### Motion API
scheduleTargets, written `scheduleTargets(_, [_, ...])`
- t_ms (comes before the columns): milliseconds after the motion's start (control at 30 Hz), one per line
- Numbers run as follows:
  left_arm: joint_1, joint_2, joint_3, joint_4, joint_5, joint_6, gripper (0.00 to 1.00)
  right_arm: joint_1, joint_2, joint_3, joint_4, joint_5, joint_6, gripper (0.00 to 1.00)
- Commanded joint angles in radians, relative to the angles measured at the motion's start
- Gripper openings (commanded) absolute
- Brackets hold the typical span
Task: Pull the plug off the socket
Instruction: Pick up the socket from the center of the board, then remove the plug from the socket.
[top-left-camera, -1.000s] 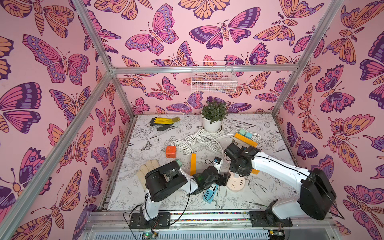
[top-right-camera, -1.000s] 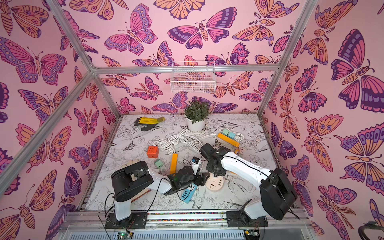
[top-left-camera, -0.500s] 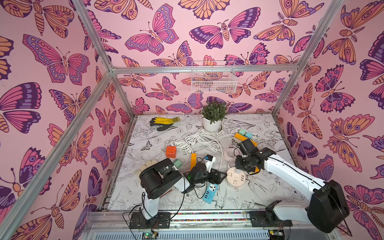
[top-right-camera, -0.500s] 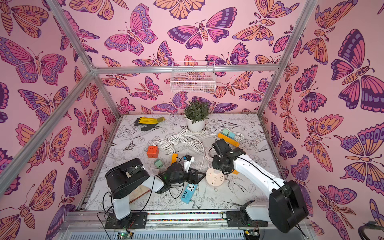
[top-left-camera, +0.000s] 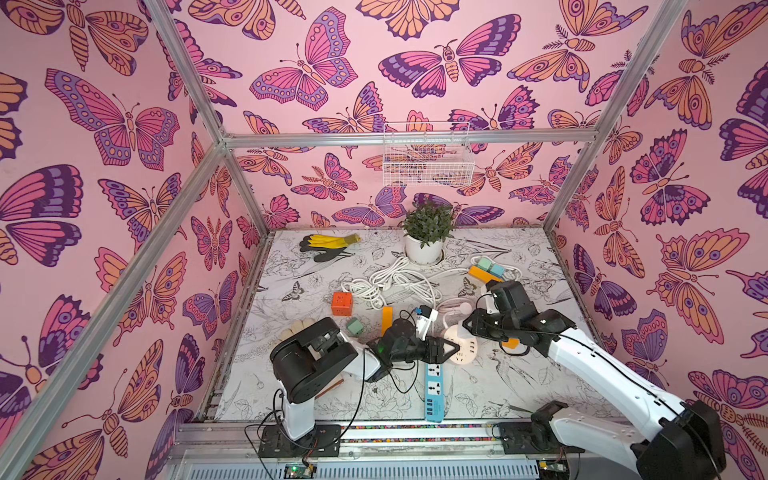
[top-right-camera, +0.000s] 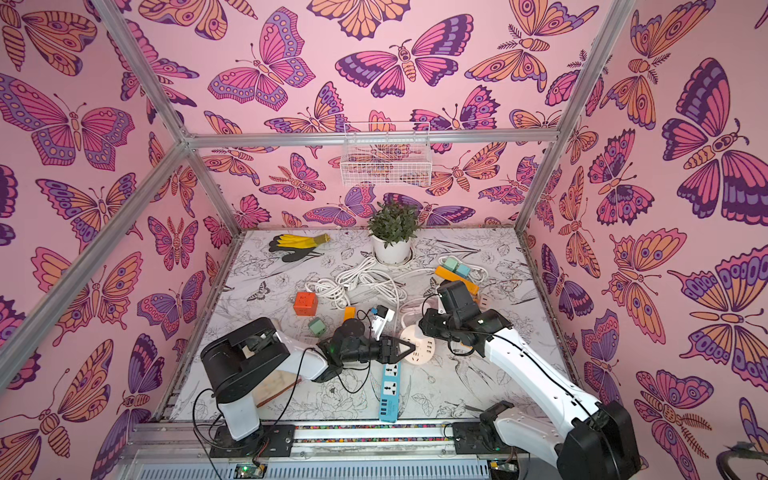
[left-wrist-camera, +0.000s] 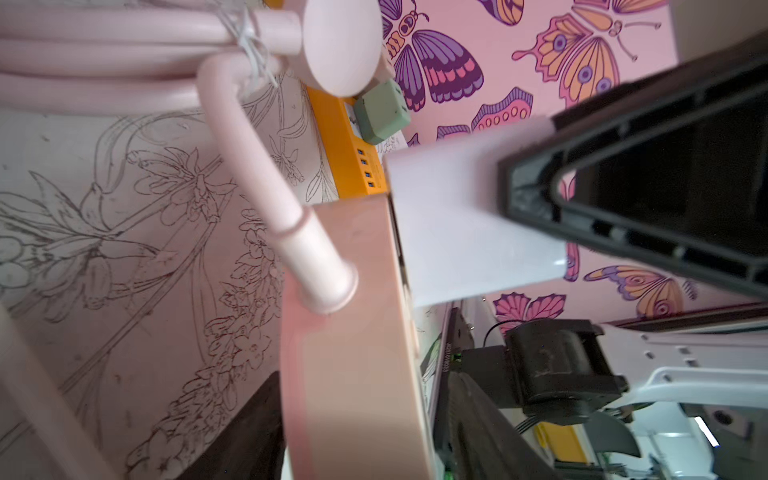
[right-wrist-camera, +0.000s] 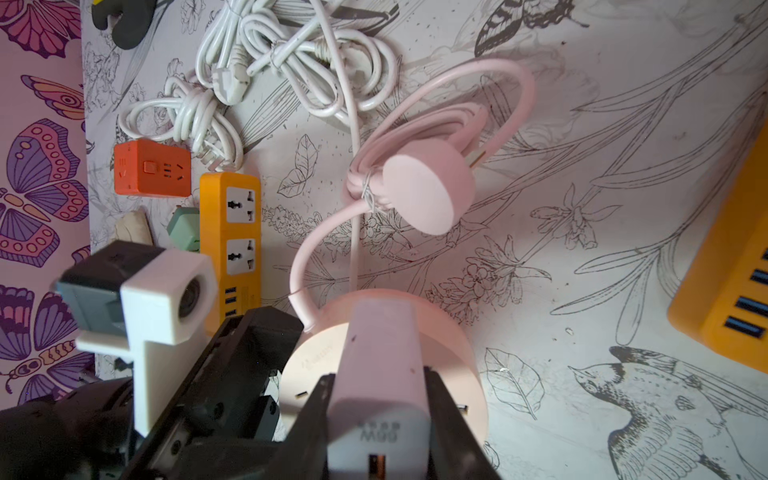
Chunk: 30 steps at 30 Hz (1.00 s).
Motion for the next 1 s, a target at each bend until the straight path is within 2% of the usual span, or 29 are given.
scheduleTargets(0, [0.023, -0.019, -0.003, 0.062, 0.036, -0.072, 0.41, 0.000, -0.029, 0.007, 0.098, -0.067, -0.017, 0.09])
scheduleTargets(233, [0.040, -0.037, -0.026, 0.086, 0.018, -0.142, 0.21, 0.008, -0.065, -0.049, 0.166, -0.093, 0.022, 0.09])
scheduleTargets(300, [0.044, -0.042, -0.024, 0.080, 0.008, -0.159, 0.17, 0.053, -0.080, -0.069, 0.195, -0.035, 0.066, 0.09])
scheduleTargets(433, [0.047, -0.048, 0.000, 0.058, 0.020, -0.181, 0.13, 0.187, -0.077, -0.046, 0.179, 0.159, 0.113, 0.09])
scheduleTargets(567, [0.049, -0.062, 0.018, 0.003, 0.049, -0.147, 0.11, 0.163, 0.000, 0.071, 0.034, 0.225, 0.064, 0.09])
scheduleTargets(667, [0.060, -0.084, -0.008, 0.013, 0.053, -0.130, 0.10, 0.049, 0.030, 0.105, -0.040, 0.103, -0.003, 0.09])
scheduleTargets(767, [0.083, -0.108, -0.031, 0.021, 0.051, -0.133, 0.10, -0.010, -0.013, 0.030, -0.011, 0.012, -0.038, 0.09])
scheduleTargets(867, [0.096, -0.116, -0.035, 0.011, 0.041, -0.142, 0.10, 0.002, -0.087, -0.091, 0.116, -0.072, 0.003, 0.09])
scheduleTargets(967, [0.098, -0.093, -0.017, 0.009, 0.040, -0.154, 0.09, 0.114, -0.148, -0.179, 0.258, -0.005, 0.061, 0.09])
